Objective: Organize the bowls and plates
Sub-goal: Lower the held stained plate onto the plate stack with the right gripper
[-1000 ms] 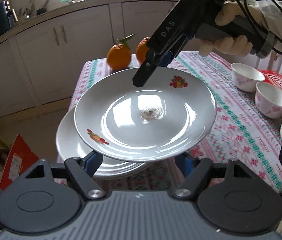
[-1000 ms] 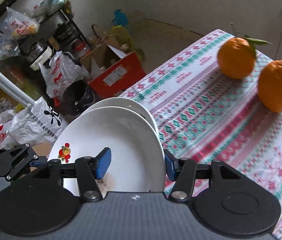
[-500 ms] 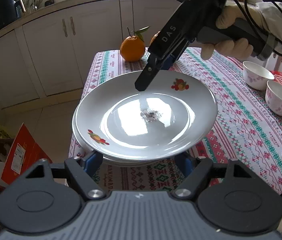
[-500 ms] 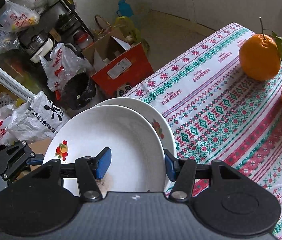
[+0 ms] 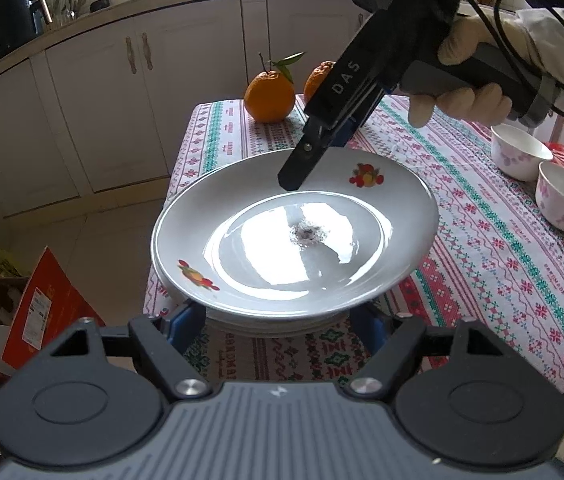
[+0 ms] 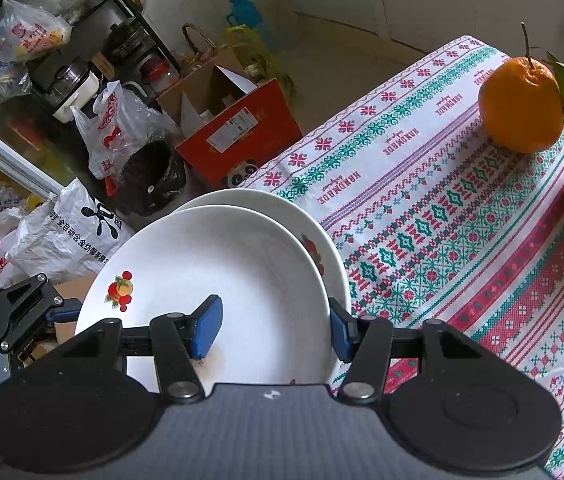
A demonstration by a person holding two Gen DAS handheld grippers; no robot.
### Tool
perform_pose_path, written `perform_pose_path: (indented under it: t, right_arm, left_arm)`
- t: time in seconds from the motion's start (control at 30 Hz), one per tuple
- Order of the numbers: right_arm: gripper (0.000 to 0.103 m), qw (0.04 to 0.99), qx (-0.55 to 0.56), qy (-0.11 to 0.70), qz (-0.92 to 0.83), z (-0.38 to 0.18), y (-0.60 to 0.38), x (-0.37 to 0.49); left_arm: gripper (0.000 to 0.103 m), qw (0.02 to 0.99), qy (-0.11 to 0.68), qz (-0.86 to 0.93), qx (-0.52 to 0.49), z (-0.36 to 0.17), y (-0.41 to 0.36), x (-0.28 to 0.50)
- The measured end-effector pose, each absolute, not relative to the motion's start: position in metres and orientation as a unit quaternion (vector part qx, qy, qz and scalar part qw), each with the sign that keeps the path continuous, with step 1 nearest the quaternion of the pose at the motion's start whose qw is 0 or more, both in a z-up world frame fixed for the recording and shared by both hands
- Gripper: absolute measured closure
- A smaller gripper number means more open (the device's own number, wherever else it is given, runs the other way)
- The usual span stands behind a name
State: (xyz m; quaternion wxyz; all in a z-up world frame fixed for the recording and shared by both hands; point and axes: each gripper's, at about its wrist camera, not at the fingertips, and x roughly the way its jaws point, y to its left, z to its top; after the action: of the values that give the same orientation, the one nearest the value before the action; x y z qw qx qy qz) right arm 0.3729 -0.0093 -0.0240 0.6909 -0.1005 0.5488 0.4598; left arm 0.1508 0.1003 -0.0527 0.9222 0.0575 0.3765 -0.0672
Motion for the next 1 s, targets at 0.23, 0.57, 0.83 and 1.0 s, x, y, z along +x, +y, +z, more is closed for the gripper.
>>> perform_pose_path:
  t: [0.23,0.57,0.83,1.0]
  right_arm:
    - [0.042,0.690,-0.096,0.550,0.460,-0.023,-0.013,0.371]
    - [0.042,0.690,-0.090,0.552,0.459,-0.023,-0.017,0.368]
    - [0.042,0.694,-0.085,0.550,0.456,-0.020,-0.023,0.364]
    - [0.042,0.698,-0.085,0.549,0.452,-0.017,-0.028,0.361]
  left_arm:
    - [0.018,0.921,0.379,-0.067,0.058,-0.053,0.103,0.153]
    - [0.015,0.919,0.386,-0.071,0.044,-0.057,0.111,0.153]
    - [0.015,0.919,0.387,-0.074,0.037,-0.056,0.115,0.154]
    - [0.014,0.919,0.387,-0.074,0.038,-0.057,0.115,0.154]
